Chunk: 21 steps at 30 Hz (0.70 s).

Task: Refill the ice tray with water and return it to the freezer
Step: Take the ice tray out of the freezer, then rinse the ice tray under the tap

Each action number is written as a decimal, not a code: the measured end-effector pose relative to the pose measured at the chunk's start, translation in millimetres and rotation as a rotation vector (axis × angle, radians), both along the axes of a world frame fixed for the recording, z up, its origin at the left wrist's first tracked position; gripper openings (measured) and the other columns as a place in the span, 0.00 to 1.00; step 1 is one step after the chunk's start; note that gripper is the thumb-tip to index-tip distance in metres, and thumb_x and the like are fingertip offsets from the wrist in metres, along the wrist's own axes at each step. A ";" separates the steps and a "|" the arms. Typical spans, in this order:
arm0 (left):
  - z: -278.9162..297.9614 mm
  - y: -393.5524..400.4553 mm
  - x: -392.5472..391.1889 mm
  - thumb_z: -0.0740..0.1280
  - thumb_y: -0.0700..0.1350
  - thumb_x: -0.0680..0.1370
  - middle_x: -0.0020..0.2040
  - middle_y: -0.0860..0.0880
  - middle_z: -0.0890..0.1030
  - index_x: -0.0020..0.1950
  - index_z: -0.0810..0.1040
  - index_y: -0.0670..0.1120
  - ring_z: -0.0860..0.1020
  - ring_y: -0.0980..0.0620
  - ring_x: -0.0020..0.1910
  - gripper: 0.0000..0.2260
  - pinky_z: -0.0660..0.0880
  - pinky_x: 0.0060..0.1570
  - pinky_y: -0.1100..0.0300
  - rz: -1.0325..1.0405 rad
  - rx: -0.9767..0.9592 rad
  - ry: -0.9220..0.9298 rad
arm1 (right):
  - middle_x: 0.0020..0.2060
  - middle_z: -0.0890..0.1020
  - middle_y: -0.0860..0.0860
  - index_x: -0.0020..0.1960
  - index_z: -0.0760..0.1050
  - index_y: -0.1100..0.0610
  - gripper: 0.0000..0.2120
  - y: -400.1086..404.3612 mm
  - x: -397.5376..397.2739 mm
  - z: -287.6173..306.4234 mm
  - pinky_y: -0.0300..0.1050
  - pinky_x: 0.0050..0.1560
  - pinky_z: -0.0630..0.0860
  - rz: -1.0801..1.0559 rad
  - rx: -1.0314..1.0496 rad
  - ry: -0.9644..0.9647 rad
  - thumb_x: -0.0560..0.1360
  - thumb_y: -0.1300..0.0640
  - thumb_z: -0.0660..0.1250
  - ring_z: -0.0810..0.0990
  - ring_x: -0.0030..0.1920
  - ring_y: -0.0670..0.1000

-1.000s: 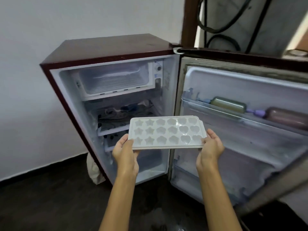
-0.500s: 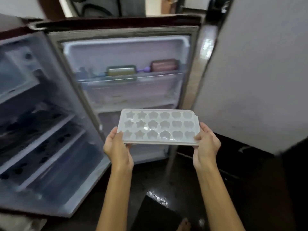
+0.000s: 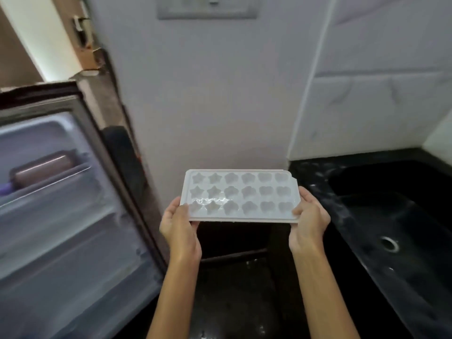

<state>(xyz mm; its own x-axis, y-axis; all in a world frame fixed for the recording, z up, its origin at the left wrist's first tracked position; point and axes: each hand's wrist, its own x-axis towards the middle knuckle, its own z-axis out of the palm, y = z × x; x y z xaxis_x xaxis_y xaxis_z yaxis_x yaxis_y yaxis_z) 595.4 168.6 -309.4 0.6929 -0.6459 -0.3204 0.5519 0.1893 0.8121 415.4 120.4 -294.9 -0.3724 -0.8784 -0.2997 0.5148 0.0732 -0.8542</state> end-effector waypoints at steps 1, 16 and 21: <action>2.0 -12.6 -13.8 0.62 0.34 0.77 0.52 0.44 0.82 0.60 0.75 0.41 0.83 0.48 0.49 0.13 0.80 0.48 0.54 -0.032 -0.003 0.007 | 0.48 0.84 0.56 0.54 0.79 0.59 0.26 -6.7 -15.5 1.1 0.50 0.50 0.80 -0.032 0.002 -0.005 0.62 0.74 0.55 0.83 0.51 0.56; -11.5 -138.1 -232.6 0.58 0.48 0.82 0.56 0.44 0.81 0.63 0.71 0.47 0.81 0.45 0.54 0.11 0.78 0.45 0.51 -0.816 0.016 0.110 | 0.51 0.83 0.55 0.48 0.81 0.54 0.27 -35.9 -231.8 -21.3 0.57 0.63 0.73 -0.590 0.123 -0.043 0.55 0.69 0.57 0.80 0.56 0.58; -21.3 -186.7 -301.8 0.59 0.50 0.81 0.54 0.43 0.82 0.63 0.72 0.47 0.84 0.47 0.47 0.12 0.79 0.41 0.50 -1.051 0.045 0.210 | 0.50 0.84 0.54 0.49 0.81 0.55 0.27 -52.7 -295.3 -27.4 0.57 0.62 0.75 -0.781 0.114 -0.050 0.57 0.71 0.56 0.81 0.54 0.57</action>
